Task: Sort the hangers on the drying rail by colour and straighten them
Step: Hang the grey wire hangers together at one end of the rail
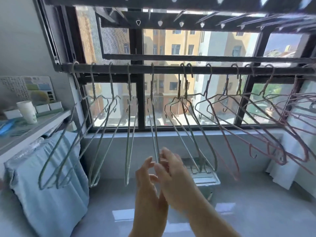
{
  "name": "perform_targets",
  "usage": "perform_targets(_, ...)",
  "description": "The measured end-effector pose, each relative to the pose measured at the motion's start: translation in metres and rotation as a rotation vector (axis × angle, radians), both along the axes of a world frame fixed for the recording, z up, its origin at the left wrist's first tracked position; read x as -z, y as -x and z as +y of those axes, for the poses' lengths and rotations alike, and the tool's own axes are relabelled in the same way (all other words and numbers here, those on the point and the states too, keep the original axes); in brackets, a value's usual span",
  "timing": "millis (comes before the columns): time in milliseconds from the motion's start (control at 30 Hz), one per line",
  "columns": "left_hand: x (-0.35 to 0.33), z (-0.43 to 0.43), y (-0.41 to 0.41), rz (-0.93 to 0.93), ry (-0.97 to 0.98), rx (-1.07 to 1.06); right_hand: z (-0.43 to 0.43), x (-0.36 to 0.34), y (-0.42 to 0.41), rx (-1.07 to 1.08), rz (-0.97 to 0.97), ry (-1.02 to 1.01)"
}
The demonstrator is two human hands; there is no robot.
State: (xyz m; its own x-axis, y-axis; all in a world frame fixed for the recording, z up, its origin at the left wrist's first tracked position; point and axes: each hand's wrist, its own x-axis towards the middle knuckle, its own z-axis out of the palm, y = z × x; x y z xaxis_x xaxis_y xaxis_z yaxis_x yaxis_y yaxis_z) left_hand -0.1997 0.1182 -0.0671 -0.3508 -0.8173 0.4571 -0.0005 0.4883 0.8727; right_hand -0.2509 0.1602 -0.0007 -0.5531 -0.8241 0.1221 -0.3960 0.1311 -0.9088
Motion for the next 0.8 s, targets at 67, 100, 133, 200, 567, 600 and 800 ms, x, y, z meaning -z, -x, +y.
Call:
perform_targets(67, -0.004, 0.002, 0.003, 0.003, 0.068, -0.090, 0.019, -0.014, -0.008, -0.019, 0.304, -0.024)
perform_targets(100, -0.005, 0.004, 0.004, -0.018, 0.126, -0.153, 0.029, -0.022, -0.009, -0.025, 0.425, 0.004)
perform_targets(133, -0.006, 0.006, 0.004, -0.041, 0.185, -0.216, 0.038, -0.030, -0.006, -0.025, 0.513, 0.030)
perform_targets(200, -0.004, 0.013, 0.004, -0.054, 0.246, -0.278, 0.049, -0.041, 0.007, 0.009, 0.589, 0.052)
perform_targets(567, -0.026, 0.090, 0.030, -0.147, 0.227, -0.071, 0.058, -0.041, 0.058, 0.027, 0.565, -0.332)
perform_targets(600, -0.029, 0.090, 0.036, -0.190, 0.191, -0.075, 0.059, -0.041, 0.059, 0.028, 0.552, -0.327)
perform_targets(800, -0.032, 0.083, 0.049, -0.212, 0.190, -0.164, 0.057, -0.047, 0.066, -0.017, 0.277, -0.282)
